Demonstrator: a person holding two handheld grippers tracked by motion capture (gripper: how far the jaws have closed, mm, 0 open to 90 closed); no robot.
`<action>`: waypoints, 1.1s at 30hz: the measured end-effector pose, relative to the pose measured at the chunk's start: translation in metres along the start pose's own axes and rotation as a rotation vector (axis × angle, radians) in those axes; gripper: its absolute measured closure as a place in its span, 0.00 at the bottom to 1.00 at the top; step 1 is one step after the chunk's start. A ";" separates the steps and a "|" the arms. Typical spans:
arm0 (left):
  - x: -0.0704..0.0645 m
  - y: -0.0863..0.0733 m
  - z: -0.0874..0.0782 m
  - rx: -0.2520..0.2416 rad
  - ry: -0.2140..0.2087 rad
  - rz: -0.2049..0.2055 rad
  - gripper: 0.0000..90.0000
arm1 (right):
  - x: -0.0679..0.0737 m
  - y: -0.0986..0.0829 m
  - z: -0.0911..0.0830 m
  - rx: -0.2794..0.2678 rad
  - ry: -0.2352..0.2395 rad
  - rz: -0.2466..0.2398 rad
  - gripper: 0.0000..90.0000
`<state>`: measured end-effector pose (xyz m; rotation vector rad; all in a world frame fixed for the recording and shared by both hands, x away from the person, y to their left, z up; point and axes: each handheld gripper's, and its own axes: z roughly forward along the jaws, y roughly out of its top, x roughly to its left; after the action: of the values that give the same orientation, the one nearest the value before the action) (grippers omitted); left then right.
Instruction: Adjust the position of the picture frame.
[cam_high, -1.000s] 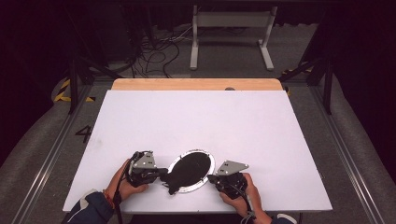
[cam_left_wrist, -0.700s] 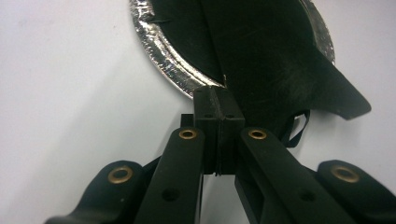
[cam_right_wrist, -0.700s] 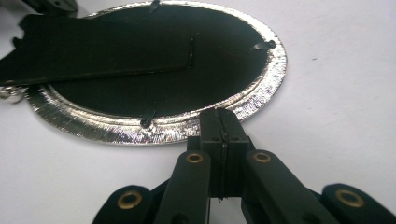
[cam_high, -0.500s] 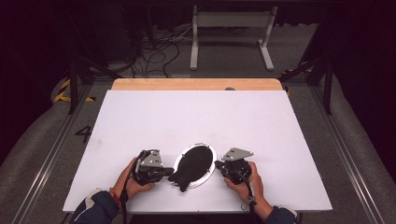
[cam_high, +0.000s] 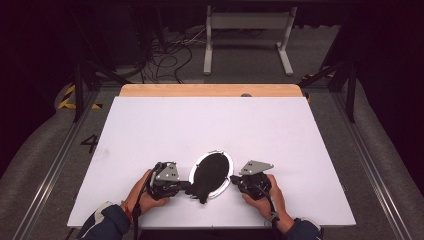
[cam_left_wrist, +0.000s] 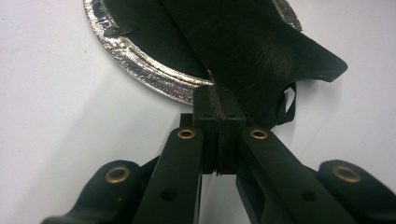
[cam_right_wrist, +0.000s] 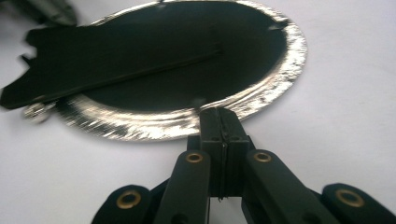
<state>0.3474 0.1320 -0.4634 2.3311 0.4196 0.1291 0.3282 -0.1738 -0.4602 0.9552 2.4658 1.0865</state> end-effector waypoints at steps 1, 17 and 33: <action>0.000 0.000 0.000 0.001 0.001 0.006 1.00 | 0.004 -0.001 -0.001 0.002 0.005 -0.008 1.00; -0.001 0.018 0.016 0.002 0.033 0.021 1.00 | -0.007 0.004 0.003 0.008 -0.074 -0.014 1.00; -0.002 0.032 0.031 -0.009 0.058 0.039 1.00 | -0.008 0.000 -0.002 0.007 -0.044 -0.029 1.00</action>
<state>0.3605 0.0893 -0.4629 2.3320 0.4018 0.2176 0.3327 -0.1805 -0.4590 0.9325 2.4420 1.0381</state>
